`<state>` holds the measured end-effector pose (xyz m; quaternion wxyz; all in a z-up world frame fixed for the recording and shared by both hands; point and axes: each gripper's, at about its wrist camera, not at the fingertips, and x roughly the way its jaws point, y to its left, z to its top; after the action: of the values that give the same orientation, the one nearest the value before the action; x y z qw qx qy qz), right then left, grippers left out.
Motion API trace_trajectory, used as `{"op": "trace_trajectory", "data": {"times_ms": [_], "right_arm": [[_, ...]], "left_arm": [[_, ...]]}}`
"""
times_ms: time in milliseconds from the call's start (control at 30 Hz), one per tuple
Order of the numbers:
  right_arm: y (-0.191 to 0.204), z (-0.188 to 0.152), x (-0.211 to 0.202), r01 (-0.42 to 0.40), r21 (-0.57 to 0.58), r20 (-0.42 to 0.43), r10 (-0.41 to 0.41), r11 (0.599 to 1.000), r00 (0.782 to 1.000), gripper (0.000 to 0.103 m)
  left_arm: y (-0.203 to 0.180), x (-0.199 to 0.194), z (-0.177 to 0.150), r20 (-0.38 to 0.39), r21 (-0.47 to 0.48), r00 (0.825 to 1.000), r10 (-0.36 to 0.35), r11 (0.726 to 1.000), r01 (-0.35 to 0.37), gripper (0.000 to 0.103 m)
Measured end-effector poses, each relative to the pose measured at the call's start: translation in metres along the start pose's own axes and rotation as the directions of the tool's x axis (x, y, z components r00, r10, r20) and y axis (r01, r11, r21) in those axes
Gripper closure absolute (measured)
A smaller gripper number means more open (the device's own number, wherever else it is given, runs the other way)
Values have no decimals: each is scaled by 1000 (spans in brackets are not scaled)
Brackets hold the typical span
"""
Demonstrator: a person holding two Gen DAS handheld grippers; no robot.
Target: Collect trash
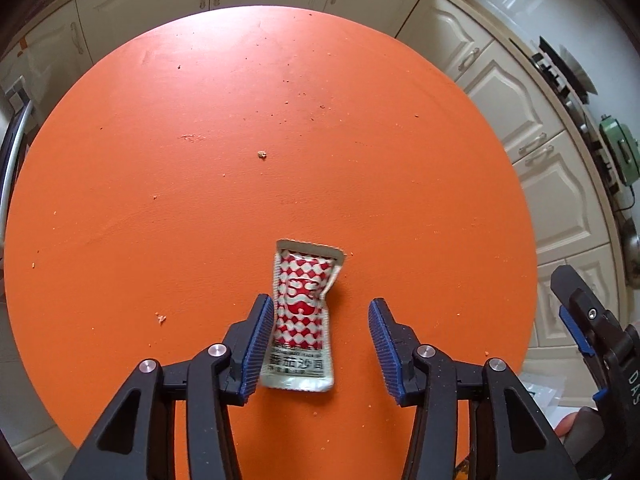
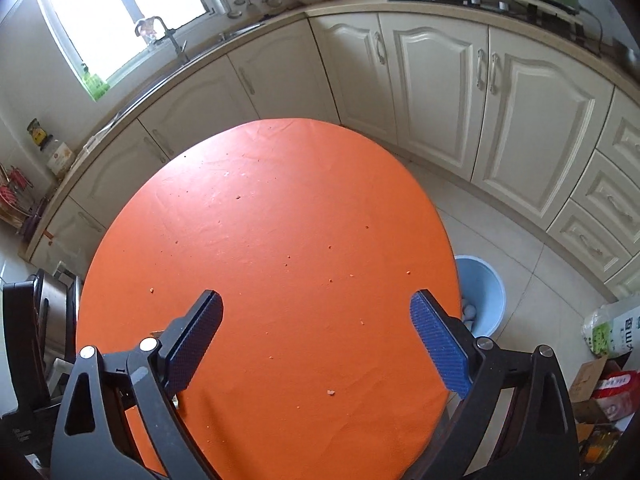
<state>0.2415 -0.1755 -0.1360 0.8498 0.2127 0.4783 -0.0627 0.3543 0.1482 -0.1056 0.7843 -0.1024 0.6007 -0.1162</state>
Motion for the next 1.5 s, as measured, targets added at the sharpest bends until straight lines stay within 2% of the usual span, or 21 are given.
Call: {"op": "trace_trajectory", "data": {"times_ms": [133, 333, 467, 533, 667, 867, 1033, 1167, 1333, 1500], "right_arm": [[-1, -3, 11, -15, 1, -28, 15, 1000, 1000, 7], [-10, -4, 16, -45, 7, -53, 45, 999, 998, 7], [-14, -5, 18, -56, 22, -68, 58, 998, 996, 7], [-19, -5, 19, -62, 33, -74, 65, 998, 995, 7], [-37, -3, 15, -49, 76, -64, 54, 996, 997, 7], [-74, 5, 8, -13, 138, -54, 20, 990, 998, 7], [-120, 10, -5, 60, 219, -34, -54, 974, 998, 7], [-158, 10, -19, 101, 289, -22, -99, 952, 995, 7], [-205, 7, -36, 143, 377, -6, -152, 915, 988, 7], [-255, -1, -44, 174, 470, -22, -186, 865, 982, 7]], "left_arm": [[-6, 2, -9, 54, 37, 997, 50, 998, -52, 85], [-10, 1, -12, 55, 43, 998, 44, 998, -46, 93], [-15, 3, -7, 32, 29, 999, -3, 1000, 2, 93], [-19, 2, -3, 28, 43, 1000, -5, 999, 4, 93], [-33, -7, 3, 43, 90, 999, -1, 996, -3, 94], [-81, -21, 1, 73, 209, 997, -17, 978, 1, 93], [-133, -29, -6, 84, 327, 996, -40, 945, 10, 93], [-181, -26, -13, 69, 425, 996, -57, 905, 22, 93], [-247, -3, -19, 45, 532, 998, -51, 847, 19, 93], [-309, 43, -11, -2, 602, 1000, -26, 798, 22, 93]]}}
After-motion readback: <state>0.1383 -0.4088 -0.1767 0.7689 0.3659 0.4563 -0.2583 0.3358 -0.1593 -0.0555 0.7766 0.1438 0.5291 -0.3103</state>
